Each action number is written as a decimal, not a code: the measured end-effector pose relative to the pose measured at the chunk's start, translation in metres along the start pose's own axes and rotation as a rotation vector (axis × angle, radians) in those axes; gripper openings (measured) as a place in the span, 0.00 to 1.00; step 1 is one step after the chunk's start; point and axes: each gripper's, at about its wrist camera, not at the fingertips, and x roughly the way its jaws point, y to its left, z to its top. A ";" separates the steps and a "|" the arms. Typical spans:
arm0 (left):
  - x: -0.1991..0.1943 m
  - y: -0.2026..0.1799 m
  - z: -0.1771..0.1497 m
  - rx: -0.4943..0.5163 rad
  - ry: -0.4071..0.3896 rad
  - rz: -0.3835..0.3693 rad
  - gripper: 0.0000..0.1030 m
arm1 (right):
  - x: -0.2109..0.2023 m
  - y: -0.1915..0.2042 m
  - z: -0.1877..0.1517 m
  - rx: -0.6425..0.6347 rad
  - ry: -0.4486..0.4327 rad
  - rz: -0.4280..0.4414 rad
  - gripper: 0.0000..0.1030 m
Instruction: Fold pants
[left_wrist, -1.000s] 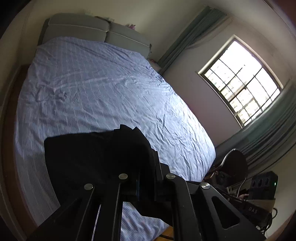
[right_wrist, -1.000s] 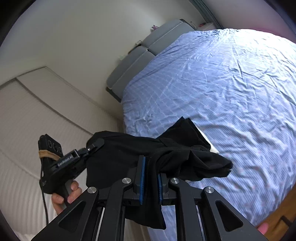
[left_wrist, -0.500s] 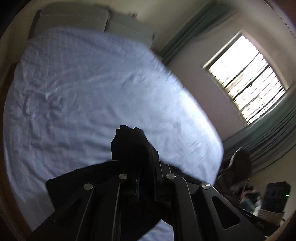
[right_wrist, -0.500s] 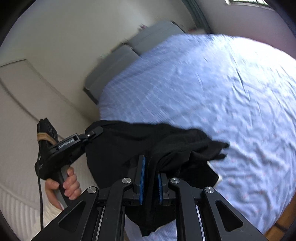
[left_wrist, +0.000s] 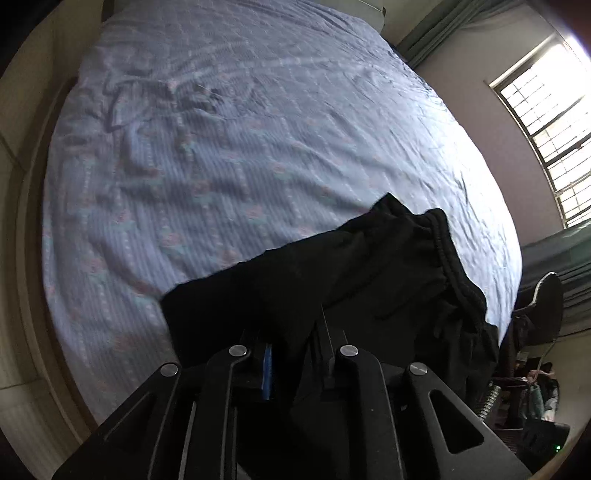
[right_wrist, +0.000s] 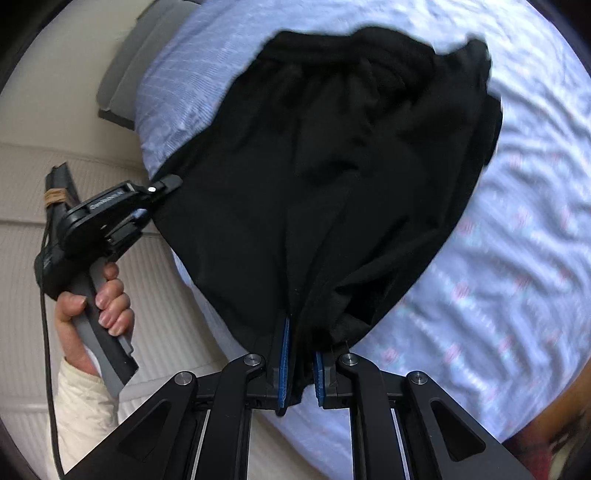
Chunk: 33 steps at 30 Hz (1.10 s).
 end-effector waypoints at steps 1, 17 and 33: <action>-0.002 0.002 0.001 -0.008 -0.005 0.012 0.17 | 0.004 -0.001 -0.001 0.023 0.014 0.013 0.12; -0.094 -0.023 -0.031 0.152 -0.228 0.425 0.59 | -0.054 -0.001 -0.022 -0.159 -0.014 -0.062 0.59; -0.130 -0.265 -0.189 0.435 -0.256 0.329 0.86 | -0.300 -0.094 -0.003 -0.474 -0.423 -0.250 0.79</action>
